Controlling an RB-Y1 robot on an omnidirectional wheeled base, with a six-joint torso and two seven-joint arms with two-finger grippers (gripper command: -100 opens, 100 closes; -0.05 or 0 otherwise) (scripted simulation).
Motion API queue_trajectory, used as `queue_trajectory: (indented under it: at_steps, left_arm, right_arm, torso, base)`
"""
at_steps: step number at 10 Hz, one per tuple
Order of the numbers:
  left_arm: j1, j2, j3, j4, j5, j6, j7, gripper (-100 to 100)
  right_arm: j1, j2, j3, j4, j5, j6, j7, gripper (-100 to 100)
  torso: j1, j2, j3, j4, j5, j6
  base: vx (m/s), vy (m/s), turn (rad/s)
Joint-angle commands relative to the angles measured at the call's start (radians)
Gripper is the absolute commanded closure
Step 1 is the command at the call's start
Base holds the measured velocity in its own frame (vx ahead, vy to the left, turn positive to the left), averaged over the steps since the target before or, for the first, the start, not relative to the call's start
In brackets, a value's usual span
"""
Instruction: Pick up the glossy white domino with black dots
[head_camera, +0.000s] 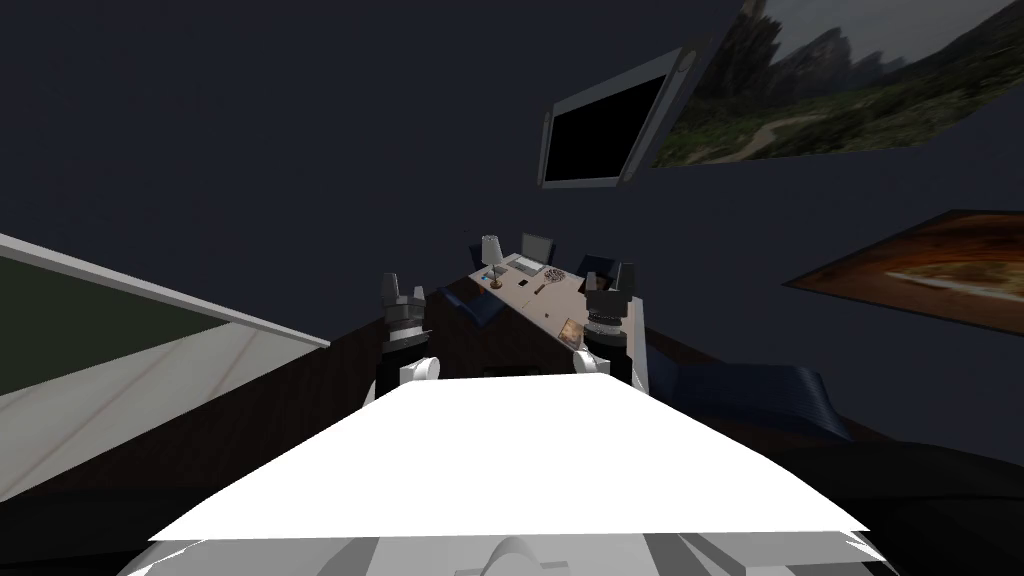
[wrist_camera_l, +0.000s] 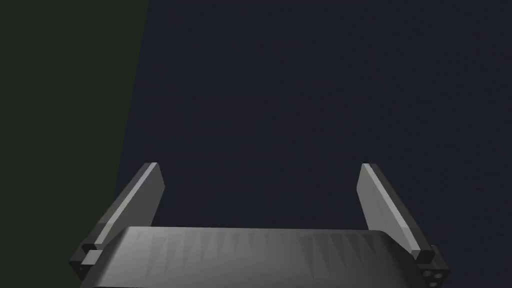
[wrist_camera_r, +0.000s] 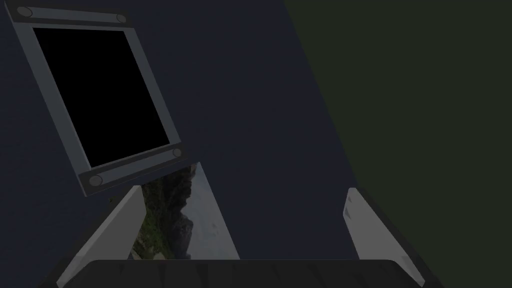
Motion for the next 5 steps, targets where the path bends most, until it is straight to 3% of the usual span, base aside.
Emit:
queue_trajectory:
  at_steps: [1, 5]
  left_arm:
    - [0.000, 0.000, 0.000, 0.000, 0.000, 0.000, 0.000, 0]
    - [0.000, 0.000, 0.000, 0.000, 0.000, 0.000, 0.000, 0]
  right_arm:
    - [0.003, -0.031, -0.008, 0.024, 0.026, 0.028, -0.011, -100]
    - [0.012, -0.077, -0.031, 0.103, 0.114, 0.119, -0.049, -100]
  torso:
    - [0.000, 0.000, 0.000, 0.000, 0.000, 0.000]
    - [0.004, -0.001, -0.001, 0.000, 0.001, 0.000]
  base:
    - [0.005, 0.032, -0.005]
    - [0.014, 0.058, -0.005]
